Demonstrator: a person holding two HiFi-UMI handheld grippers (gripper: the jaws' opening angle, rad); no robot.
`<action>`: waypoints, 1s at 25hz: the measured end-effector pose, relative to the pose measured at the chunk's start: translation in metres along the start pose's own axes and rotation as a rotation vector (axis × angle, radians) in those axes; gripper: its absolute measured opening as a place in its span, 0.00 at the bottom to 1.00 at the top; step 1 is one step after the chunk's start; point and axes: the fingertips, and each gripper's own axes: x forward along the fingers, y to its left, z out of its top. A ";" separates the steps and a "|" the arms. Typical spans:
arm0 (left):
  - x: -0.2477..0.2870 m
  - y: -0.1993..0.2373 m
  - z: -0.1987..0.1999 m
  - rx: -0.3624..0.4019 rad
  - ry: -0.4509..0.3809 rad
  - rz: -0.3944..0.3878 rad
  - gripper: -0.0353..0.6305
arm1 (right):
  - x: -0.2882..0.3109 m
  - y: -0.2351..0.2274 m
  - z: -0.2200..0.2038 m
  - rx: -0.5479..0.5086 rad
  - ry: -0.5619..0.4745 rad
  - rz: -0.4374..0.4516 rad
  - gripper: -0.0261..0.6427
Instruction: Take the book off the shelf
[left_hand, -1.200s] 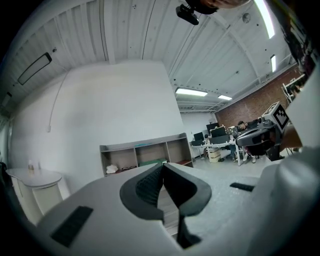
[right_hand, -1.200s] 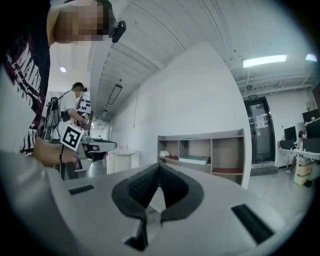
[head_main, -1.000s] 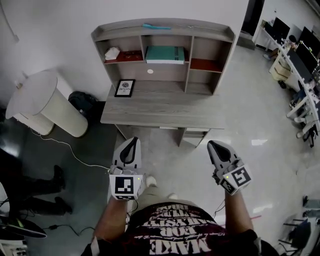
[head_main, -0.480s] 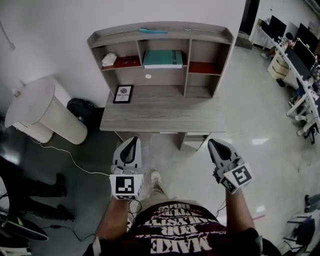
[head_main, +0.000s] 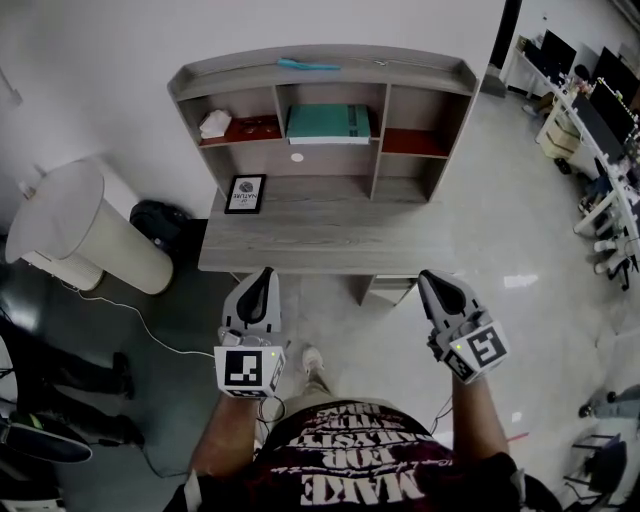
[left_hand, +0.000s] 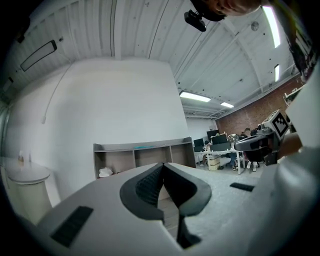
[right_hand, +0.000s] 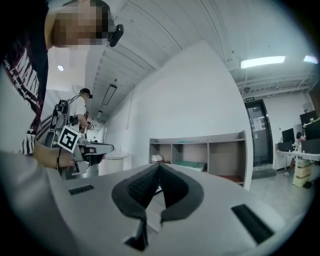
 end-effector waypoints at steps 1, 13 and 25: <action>0.004 0.003 -0.001 -0.002 0.002 0.002 0.06 | 0.004 -0.002 0.000 0.001 0.001 0.001 0.04; 0.053 0.048 -0.022 -0.060 0.047 0.015 0.06 | 0.072 -0.028 -0.008 0.040 0.018 0.016 0.04; 0.122 0.100 -0.028 -0.072 0.069 -0.029 0.06 | 0.137 -0.055 0.005 0.035 0.012 -0.033 0.04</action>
